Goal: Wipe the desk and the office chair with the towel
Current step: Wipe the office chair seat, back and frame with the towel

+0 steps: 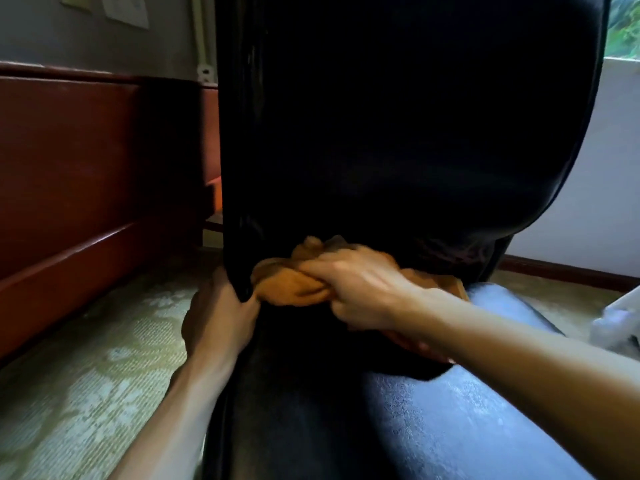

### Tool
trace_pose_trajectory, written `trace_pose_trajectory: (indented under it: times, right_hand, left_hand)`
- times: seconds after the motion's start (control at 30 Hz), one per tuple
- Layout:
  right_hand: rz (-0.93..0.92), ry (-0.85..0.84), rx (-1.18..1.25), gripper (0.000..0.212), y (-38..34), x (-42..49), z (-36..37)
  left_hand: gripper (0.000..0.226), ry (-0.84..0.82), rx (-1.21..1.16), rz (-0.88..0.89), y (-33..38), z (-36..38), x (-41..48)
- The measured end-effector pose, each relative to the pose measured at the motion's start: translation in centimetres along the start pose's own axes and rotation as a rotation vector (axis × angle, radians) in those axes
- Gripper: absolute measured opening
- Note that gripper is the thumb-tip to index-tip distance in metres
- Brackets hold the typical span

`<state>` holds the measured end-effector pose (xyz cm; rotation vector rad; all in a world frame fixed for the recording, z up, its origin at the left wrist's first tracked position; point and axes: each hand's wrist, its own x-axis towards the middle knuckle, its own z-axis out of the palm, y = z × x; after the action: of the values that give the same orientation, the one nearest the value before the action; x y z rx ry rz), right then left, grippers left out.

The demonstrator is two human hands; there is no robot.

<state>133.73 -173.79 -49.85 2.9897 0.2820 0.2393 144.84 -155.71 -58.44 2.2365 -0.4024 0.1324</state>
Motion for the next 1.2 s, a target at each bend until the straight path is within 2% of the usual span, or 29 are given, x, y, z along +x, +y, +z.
trace_pose_trajectory:
  times: [0.07,0.17,0.23,0.4,0.47,0.53,0.6,0.67,0.73,0.77,0.83,0.87,0.97,1.03,1.1,1.2]
  right_hand:
    - [-0.001,-0.072,-0.091,0.048,-1.4,1.4,1.5]
    - [0.080,-0.111,-0.178,0.030,-0.2,1.0,2.3]
    - [0.200,-0.158,-0.205,0.021,1.4,0.0,2.1]
    - [0.487,-0.360,-0.275,0.034,7.5,-4.5,1.0]
    - [0.565,-0.377,-0.302,0.033,8.5,-6.7,0.7]
    - [0.570,-0.340,-0.320,0.025,7.7,-7.1,0.8]
    - [0.539,-0.230,-0.232,0.021,5.7,-6.0,0.6]
    - [0.415,-0.128,-0.103,0.013,2.7,-3.7,0.4]
    - [0.251,-0.065,-0.082,0.006,-0.3,-1.4,1.0]
    - [0.192,-0.048,-0.099,0.008,-1.2,-0.6,1.5]
    - [0.167,-0.041,-0.145,0.027,-1.1,-0.1,2.3]
    - [0.186,-0.020,-0.142,0.027,-0.4,-0.4,2.5]
    - [0.303,-0.039,-0.150,0.006,3.6,-2.4,2.7]
    - [0.433,-0.167,-0.236,0.015,7.2,-4.9,2.6]
    - [0.559,-0.252,-0.299,0.022,10.2,-8.2,2.3]
    - [0.711,-0.322,-0.244,0.018,12.1,-10.3,2.2]
  left_hand:
    - [0.052,0.005,-0.014,0.000,-0.3,0.1,-0.1]
    - [0.067,0.026,-0.040,-0.034,-0.8,0.4,0.2]
    - [0.084,-0.029,-0.147,-0.054,-0.9,0.7,0.6]
    - [0.090,-0.030,-0.189,-0.091,-0.7,0.6,0.5]
    - [0.091,-0.024,-0.174,-0.100,-0.4,0.6,0.3]
    - [0.087,-0.038,-0.194,-0.097,-0.2,0.7,0.3]
    - [0.080,-0.036,-0.193,-0.076,0.1,0.8,0.3]
    - [0.073,-0.029,-0.173,-0.068,0.3,0.8,0.2]
    - [0.070,-0.033,-0.164,-0.068,0.4,0.8,0.0]
    - [0.066,-0.039,-0.182,-0.064,0.4,0.9,0.0]
    - [0.048,-0.055,-0.246,-0.050,0.1,1.1,0.2]
    - [0.041,-0.068,-0.255,-0.042,-0.1,1.1,0.3]
    - [0.031,-0.088,-0.265,0.018,-0.2,1.0,0.2]
    - [0.032,-0.070,-0.317,0.033,0.2,0.7,-0.2]
    - [0.049,-0.068,-0.334,0.028,0.5,0.6,-0.2]
    - [0.041,-0.038,-0.343,0.032,0.3,1.2,0.4]
